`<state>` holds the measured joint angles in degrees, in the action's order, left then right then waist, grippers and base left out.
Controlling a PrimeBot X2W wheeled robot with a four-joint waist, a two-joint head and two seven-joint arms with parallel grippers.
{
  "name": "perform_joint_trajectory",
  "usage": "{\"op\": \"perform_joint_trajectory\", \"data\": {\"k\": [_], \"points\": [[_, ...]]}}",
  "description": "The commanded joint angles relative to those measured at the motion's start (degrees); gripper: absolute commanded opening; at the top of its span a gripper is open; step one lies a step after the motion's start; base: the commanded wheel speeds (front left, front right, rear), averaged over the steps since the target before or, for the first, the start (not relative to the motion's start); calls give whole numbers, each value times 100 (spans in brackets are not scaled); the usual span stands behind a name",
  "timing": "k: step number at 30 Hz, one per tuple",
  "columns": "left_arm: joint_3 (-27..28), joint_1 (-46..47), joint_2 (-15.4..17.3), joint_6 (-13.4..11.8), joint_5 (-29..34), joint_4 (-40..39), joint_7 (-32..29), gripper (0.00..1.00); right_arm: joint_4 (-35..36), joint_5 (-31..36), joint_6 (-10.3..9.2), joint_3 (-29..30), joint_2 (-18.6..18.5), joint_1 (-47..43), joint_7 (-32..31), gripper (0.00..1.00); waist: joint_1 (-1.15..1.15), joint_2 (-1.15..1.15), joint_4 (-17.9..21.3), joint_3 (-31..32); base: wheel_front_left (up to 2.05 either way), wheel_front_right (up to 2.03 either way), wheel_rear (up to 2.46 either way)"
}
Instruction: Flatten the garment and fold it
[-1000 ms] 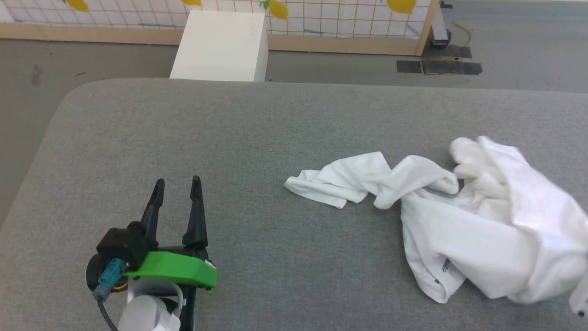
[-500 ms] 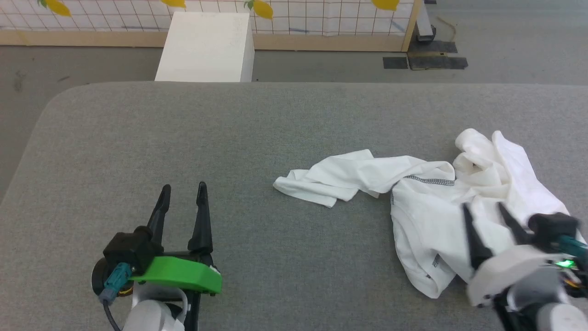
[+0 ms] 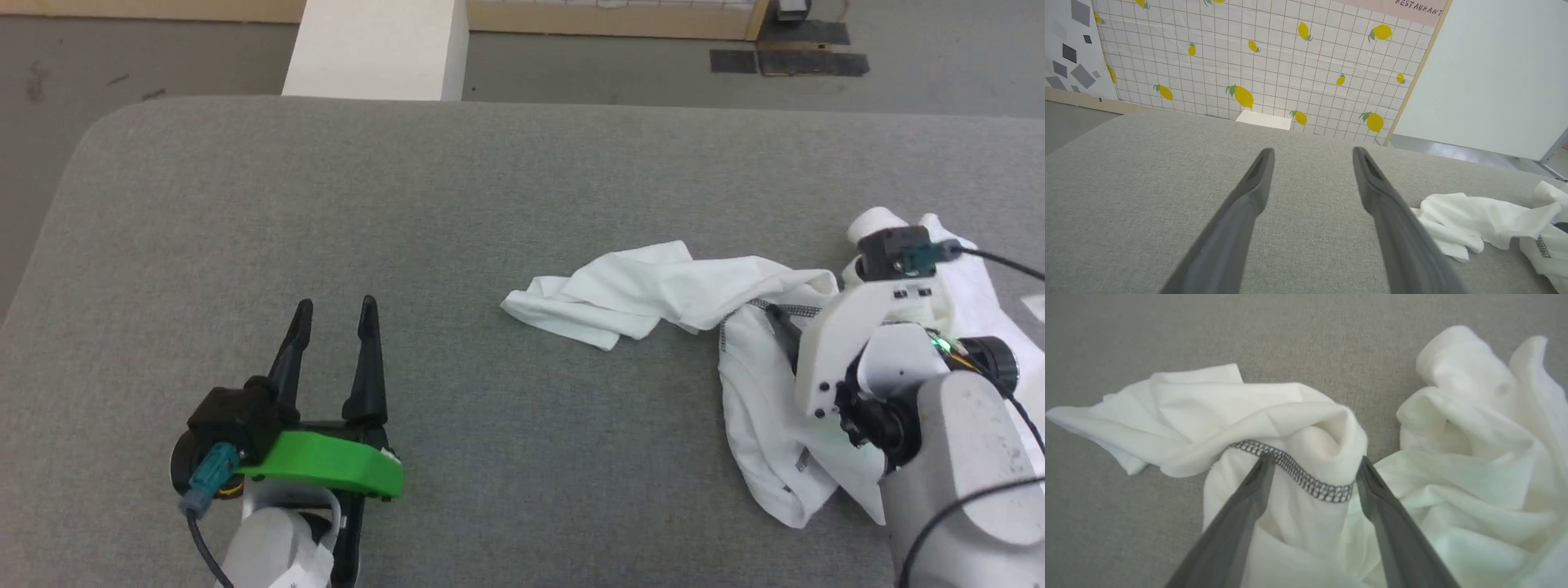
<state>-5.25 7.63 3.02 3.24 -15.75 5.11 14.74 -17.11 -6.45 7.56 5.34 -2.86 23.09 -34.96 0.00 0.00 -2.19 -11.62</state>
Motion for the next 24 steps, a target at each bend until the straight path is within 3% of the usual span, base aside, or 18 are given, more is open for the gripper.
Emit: {"op": "perform_joint_trajectory", "data": {"k": [1, 2, 4, 7, 12, 18, 19, 20, 24], "points": [[-26, 122, -14, 17, -35, 14, 26, 100, -164, 91, -8, 0, -2, 162, -151, 28, 0, 0, -143, -104, 0, 0, 0], [-48, 135, -14, 14, -48, 18, 26, 100, -267, 137, -8, -7, -2, 253, -238, 0, 0, 0, -178, -115, 0, 0, 0], [-90, 150, -14, 9, -71, 33, 26, 100, -417, 153, -8, -74, -2, 442, -305, 0, 0, 0, -248, -128, 0, 0, 0], [-81, 164, -14, -10, -71, 54, 26, 100, -403, -65, -8, -431, -2, 774, 125, 0, 0, 0, -308, -134, 0, 0, 0], [-64, 156, -14, -31, -65, 61, 26, 100, -159, -818, -8, -1999, -2, 1083, 963, 0, 0, 0, -388, -90, 0, 0, 0], [-46, 122, -14, -43, -77, 57, 26, 100, 6, -1388, -8, -3652, -2, 868, 1000, 0, 0, 0, -414, -31, 0, 0, 0], [-41, 115, -14, -48, -78, 55, 26, 100, 15, -1413, -8, -3802, -2, 820, 952, 23, 0, 0, -409, -23, 0, 0, 0], [-33, 103, -14, -54, -82, 51, 26, 100, 43, -1435, -8, -3906, -2, 760, 932, 96, 0, 0, -398, -9, 0, 0, 0], [10, 31, -14, -69, -70, 48, 26, 100, 425, -1452, -8, -3799, -93, 503, 1248, 100, 0, 0, -320, 74, 0, 0, 0]]}}
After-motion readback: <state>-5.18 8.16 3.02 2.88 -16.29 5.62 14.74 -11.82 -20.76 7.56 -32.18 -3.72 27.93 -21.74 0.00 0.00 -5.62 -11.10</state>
